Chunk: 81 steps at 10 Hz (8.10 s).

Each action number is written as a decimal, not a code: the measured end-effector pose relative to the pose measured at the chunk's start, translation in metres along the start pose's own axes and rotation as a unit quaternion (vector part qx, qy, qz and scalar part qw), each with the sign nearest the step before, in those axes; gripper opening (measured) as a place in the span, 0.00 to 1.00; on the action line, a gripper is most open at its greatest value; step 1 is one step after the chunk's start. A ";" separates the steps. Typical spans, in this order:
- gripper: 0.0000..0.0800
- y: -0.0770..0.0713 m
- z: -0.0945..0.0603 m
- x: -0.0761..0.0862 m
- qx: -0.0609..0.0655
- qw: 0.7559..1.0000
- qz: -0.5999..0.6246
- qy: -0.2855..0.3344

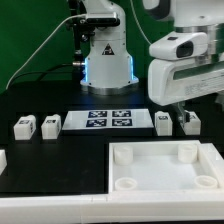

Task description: Assemble one leg

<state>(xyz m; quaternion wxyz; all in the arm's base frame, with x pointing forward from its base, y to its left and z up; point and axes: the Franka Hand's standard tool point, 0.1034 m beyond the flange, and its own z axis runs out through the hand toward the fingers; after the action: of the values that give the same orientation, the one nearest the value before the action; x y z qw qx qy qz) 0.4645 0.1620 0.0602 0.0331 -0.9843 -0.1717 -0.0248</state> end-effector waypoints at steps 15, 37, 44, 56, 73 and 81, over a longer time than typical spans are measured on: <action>0.81 -0.031 0.022 -0.040 0.041 0.878 0.207 -0.430; 0.36 -0.025 0.027 -0.059 0.039 0.882 0.179 -0.434; 0.36 0.012 -0.078 0.020 0.006 0.974 0.179 -0.136; 0.36 0.061 -0.095 0.089 -0.013 0.957 0.139 0.254; 0.36 0.096 -0.026 0.130 -0.038 0.954 0.117 0.274; 0.36 0.092 -0.010 0.126 -0.048 0.951 0.140 0.272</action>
Offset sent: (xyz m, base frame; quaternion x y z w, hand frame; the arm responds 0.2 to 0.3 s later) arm -0.0258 0.0226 -0.0175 0.0069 -0.1165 0.1444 0.9826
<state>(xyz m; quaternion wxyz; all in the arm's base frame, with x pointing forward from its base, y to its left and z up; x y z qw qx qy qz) 0.6143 0.1171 0.0726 0.0348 -0.9547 -0.0157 -0.2950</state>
